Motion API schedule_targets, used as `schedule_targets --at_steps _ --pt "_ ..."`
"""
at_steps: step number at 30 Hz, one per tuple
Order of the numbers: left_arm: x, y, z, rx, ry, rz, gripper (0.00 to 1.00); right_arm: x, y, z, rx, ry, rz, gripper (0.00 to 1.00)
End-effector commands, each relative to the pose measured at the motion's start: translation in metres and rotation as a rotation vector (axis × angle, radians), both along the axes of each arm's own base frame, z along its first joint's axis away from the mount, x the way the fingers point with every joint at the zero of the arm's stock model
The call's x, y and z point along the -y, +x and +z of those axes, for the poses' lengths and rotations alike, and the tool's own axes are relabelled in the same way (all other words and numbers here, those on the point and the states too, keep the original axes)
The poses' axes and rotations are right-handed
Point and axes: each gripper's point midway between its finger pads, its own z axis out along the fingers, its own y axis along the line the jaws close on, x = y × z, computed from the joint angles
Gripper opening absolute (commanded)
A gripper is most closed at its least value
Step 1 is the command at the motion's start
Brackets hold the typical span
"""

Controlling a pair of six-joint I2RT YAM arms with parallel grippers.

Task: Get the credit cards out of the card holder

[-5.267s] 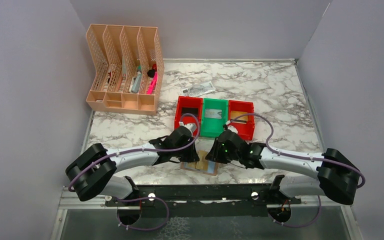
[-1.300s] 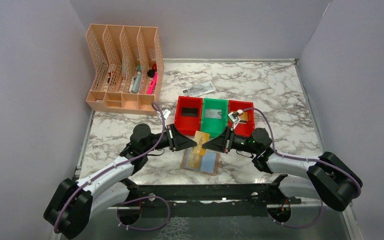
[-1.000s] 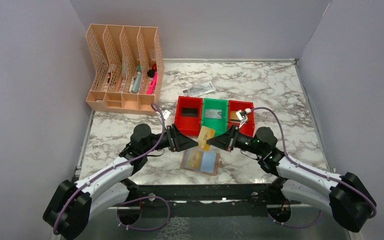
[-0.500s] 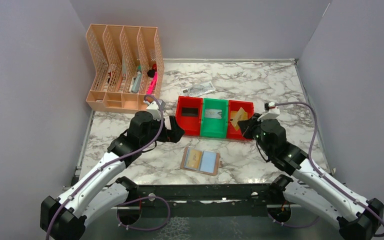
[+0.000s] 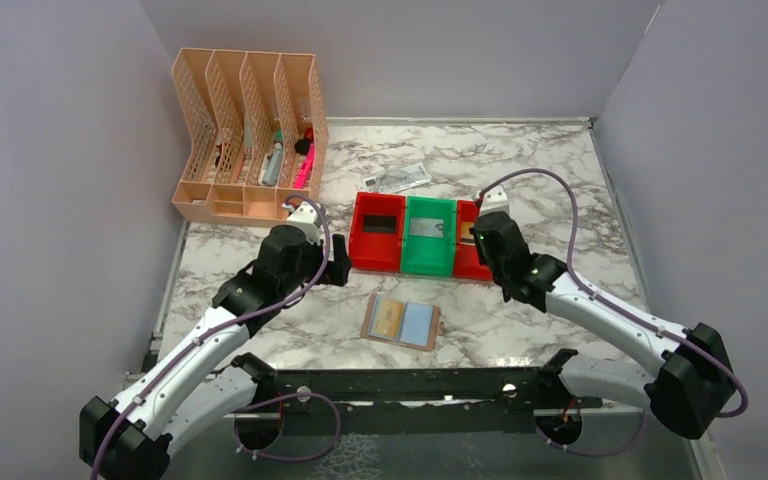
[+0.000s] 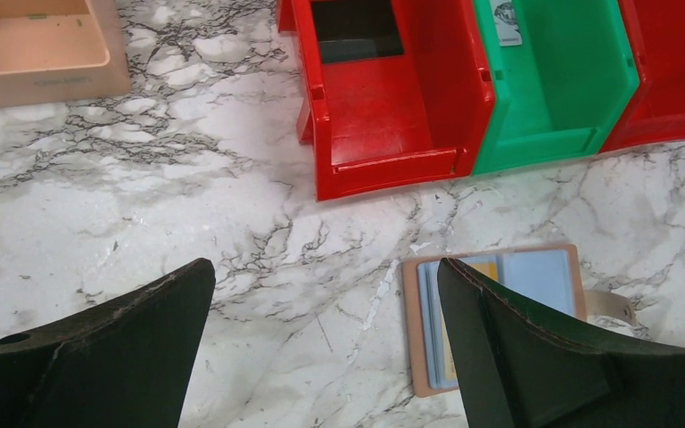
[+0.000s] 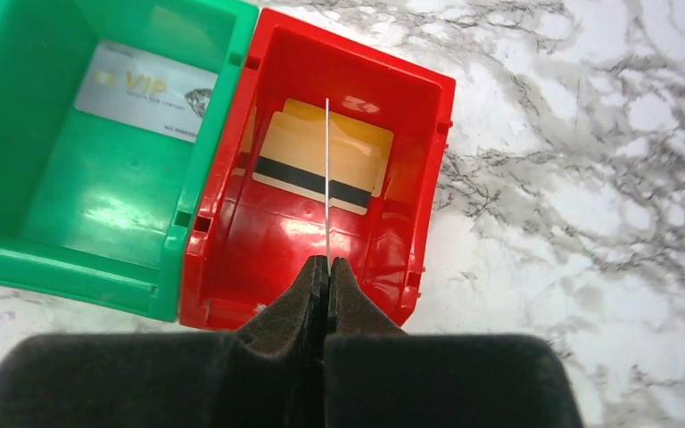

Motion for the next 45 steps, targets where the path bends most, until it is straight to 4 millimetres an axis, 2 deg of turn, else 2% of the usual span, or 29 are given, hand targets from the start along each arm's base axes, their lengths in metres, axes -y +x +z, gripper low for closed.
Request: schedule_targets --at_steps 1,4,7,12,20,23,25,32,35,42,45 --pt "-0.008 0.006 0.002 0.023 0.046 0.024 0.99 -0.007 0.023 0.017 0.042 -0.144 0.118 0.01" --pt "-0.009 0.007 0.002 0.025 0.05 0.031 0.99 -0.01 0.03 0.006 0.001 -0.247 0.195 0.01" --pt "-0.013 0.009 0.003 0.031 0.059 0.048 0.99 0.001 0.038 -0.001 -0.017 -0.336 0.175 0.01" --pt "-0.017 0.009 0.007 0.05 0.064 0.068 0.99 -0.001 0.041 -0.031 -0.101 -0.441 0.293 0.01" --pt "-0.022 0.01 0.009 0.067 0.069 0.088 0.99 0.004 0.055 -0.045 -0.119 -0.554 0.334 0.01" --pt "-0.023 0.01 0.008 0.065 0.073 0.089 0.99 0.004 0.059 -0.051 -0.129 -0.566 0.337 0.01" --pt "-0.023 0.01 0.008 0.064 0.077 0.089 0.99 0.011 0.062 -0.055 -0.15 -0.591 0.307 0.01" --pt "-0.03 0.011 0.009 0.076 0.097 0.118 0.99 0.008 0.074 -0.07 -0.157 -0.59 0.327 0.01" --pt "-0.031 0.011 0.01 0.081 0.097 0.125 0.99 0.004 0.075 -0.076 -0.16 -0.568 0.36 0.01" --pt "-0.029 0.012 0.006 0.062 0.101 0.116 0.99 -0.01 0.075 -0.076 -0.161 -0.497 0.424 0.01" --pt "-0.028 0.012 0.004 0.053 0.104 0.112 0.99 -0.01 0.07 -0.086 -0.212 -0.497 0.443 0.01"
